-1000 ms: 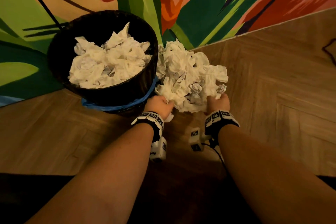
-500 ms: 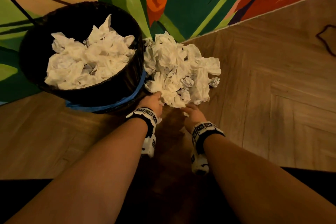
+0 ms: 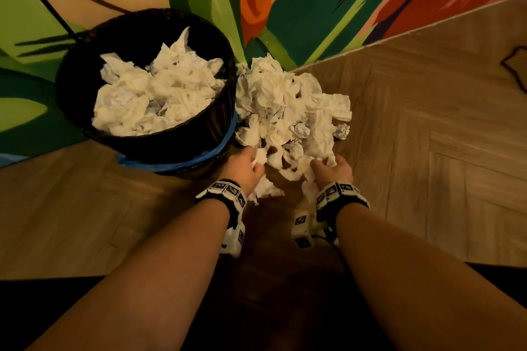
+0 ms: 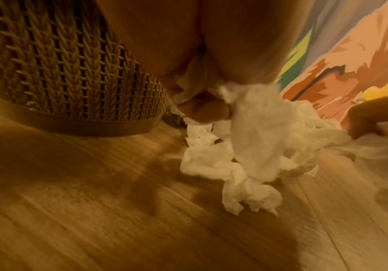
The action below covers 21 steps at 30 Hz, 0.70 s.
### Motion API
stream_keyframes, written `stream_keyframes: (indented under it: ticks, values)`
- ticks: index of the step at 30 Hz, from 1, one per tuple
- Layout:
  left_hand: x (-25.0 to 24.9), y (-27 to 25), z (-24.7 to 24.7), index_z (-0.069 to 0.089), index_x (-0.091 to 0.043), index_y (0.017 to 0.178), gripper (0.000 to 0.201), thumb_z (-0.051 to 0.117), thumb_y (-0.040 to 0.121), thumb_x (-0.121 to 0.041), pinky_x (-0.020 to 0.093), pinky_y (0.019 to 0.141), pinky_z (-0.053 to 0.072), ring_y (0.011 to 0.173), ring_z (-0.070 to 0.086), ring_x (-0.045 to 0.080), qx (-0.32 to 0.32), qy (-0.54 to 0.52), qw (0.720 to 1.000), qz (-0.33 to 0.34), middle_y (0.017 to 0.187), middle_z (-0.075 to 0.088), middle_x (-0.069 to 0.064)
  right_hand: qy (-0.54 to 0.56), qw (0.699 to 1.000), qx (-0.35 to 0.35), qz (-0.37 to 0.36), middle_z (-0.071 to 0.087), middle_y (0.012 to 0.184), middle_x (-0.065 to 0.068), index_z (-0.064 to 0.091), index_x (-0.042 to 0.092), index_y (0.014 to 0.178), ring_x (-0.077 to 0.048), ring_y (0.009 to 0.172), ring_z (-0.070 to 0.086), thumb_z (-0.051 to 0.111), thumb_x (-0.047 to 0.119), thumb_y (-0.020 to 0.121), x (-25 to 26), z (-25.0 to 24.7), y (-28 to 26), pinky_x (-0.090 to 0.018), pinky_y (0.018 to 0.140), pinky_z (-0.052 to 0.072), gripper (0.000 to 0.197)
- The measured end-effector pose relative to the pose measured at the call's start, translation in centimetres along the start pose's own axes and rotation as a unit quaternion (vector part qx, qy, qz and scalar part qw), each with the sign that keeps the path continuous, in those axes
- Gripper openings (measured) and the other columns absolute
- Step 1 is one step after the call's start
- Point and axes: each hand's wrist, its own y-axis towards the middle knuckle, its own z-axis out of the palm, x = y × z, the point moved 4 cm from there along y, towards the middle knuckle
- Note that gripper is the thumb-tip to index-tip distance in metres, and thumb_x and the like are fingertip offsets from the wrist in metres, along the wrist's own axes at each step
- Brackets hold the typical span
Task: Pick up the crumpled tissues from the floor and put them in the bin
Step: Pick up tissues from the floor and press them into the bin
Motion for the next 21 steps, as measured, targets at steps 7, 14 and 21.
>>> stream_keyframes:
  ticks: [7,14,21]
  values:
    - [-2.4,-2.0,-2.9,0.052,-0.025,0.103,0.013,0.052,0.090,-0.022,0.025,0.061,0.039,0.076,0.053,0.019,0.010,-0.067,0.995,0.069,0.089,0.058,0.003,-0.133,0.990,0.045,0.016,0.062,0.122,-0.020,0.059,0.000,0.124,-0.036,0.111,0.058,0.048,0.037,0.095,1.4,-1.1,-1.1,-0.035,0.088,0.045,0.048]
    - [-8.5,-4.5,-7.8,0.046,-0.022,0.086,0.024,0.067,0.085,-0.010,0.026,0.086,0.039,0.099,0.050,0.021,0.048,0.011,0.970,0.238,0.104,0.050,0.001,-0.100,0.985,0.056,-0.128,0.064,0.123,-0.010,0.058,0.011,0.129,-0.030,0.112,0.060,0.068,0.034,0.085,8.2,-2.9,-3.3,-0.039,0.098,0.048,0.051]
    - [-15.0,-5.2,-20.2,0.045,-0.024,0.100,0.017,0.048,0.094,-0.008,0.033,0.054,0.050,0.060,0.059,0.018,-0.057,0.030,0.949,0.309,0.084,0.063,0.008,-0.029,0.942,0.015,-0.334,0.061,0.076,0.004,0.055,0.026,0.101,-0.006,0.052,0.059,0.057,0.023,0.097,23.0,-5.7,-7.5,-0.022,0.043,0.046,0.006]
